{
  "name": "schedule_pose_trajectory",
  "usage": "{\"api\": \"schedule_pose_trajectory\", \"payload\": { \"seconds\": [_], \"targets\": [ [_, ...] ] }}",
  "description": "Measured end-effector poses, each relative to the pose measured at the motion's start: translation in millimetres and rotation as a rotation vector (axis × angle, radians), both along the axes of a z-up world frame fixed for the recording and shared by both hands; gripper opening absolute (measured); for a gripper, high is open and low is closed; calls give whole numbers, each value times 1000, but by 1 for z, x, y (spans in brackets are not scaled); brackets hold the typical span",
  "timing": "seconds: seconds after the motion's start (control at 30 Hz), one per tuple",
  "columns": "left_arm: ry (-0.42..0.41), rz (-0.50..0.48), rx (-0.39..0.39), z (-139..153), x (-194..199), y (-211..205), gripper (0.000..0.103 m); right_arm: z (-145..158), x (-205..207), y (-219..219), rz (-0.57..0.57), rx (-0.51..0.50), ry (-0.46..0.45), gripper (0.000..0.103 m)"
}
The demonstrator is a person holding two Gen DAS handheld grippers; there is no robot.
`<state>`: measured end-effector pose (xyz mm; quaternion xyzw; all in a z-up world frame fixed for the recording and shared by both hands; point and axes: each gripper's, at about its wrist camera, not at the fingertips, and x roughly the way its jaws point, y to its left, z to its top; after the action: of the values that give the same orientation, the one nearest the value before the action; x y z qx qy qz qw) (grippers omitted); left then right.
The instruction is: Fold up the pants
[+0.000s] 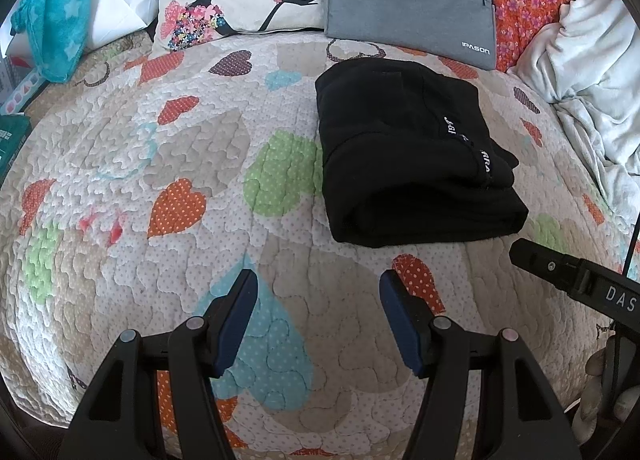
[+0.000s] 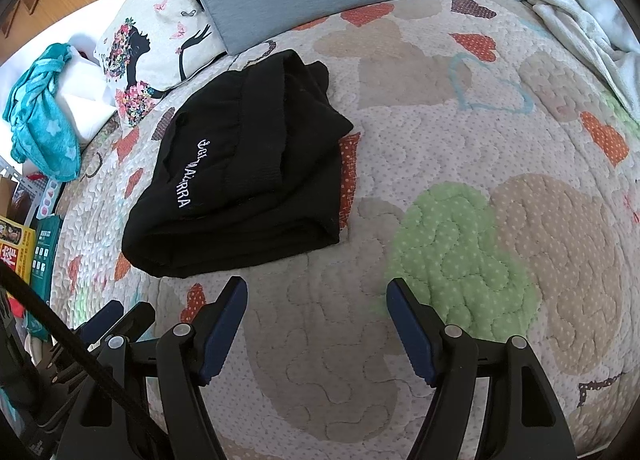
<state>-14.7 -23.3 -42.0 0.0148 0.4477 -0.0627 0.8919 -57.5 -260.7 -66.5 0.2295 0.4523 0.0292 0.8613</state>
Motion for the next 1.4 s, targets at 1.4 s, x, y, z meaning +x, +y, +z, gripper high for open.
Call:
{"api": "schedule_pose_trajectory", "payload": {
  "seconds": [1.4],
  "targets": [
    [-399,143,52,58,-36,15,86,6,-5,1,-11,-42,-17,78]
  ]
}}
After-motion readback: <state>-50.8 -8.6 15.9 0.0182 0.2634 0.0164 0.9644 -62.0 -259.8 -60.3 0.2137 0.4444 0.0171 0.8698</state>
